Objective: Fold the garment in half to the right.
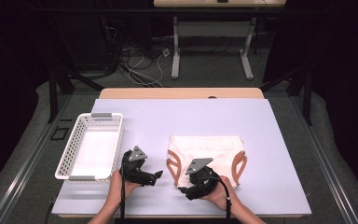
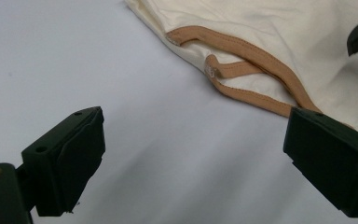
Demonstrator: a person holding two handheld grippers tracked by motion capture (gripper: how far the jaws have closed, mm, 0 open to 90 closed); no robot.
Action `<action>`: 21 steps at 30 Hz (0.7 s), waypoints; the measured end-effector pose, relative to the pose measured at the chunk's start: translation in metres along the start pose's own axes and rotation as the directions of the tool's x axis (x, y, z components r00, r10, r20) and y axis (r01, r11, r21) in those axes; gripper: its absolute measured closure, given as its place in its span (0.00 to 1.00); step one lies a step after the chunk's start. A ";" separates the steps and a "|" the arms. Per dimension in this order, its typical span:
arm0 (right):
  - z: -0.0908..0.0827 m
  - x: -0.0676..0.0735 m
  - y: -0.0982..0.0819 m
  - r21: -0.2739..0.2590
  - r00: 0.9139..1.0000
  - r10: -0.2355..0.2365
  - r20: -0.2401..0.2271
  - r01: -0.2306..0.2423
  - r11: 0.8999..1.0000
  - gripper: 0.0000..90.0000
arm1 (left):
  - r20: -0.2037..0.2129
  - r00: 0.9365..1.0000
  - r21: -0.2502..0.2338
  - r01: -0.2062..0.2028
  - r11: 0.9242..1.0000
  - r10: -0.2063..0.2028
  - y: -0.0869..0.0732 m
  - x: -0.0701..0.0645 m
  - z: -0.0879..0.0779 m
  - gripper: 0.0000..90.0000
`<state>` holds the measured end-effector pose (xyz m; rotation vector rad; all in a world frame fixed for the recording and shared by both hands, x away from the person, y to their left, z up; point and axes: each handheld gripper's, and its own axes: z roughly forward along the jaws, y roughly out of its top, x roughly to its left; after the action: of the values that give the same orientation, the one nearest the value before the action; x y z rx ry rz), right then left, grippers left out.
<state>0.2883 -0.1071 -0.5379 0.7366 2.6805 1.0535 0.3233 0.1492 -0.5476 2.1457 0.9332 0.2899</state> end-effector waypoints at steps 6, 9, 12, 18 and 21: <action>0.008 0.008 0.002 0.003 0.999 -0.010 -0.037 0.010 1.000 0.57 | 0.004 1.000 -0.002 0.004 1.000 -0.004 0.000 -0.001 0.000 0.06; 0.011 0.012 0.002 0.010 1.000 -0.017 -0.024 0.017 1.000 0.61 | 0.008 1.000 0.006 -0.003 1.000 0.003 0.000 -0.001 0.000 0.06; 0.016 0.012 0.002 0.031 0.999 -0.012 -0.038 0.013 0.999 0.67 | 0.016 1.000 0.004 0.006 1.000 -0.006 0.000 -0.001 0.000 0.06; 0.020 0.012 0.002 0.047 1.000 -0.007 -0.018 0.008 0.999 0.75 | 0.019 1.000 0.001 0.016 1.000 -0.016 -0.001 -0.001 0.002 0.07; 0.020 0.011 0.001 0.044 1.000 0.002 -0.014 -0.001 0.999 0.78 | 0.017 1.000 0.007 0.004 1.000 -0.004 0.000 0.000 0.001 0.07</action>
<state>0.2861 -0.0890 -0.5518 0.7418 2.7237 1.0076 0.3235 0.1485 -0.5487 2.1488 0.9295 0.2664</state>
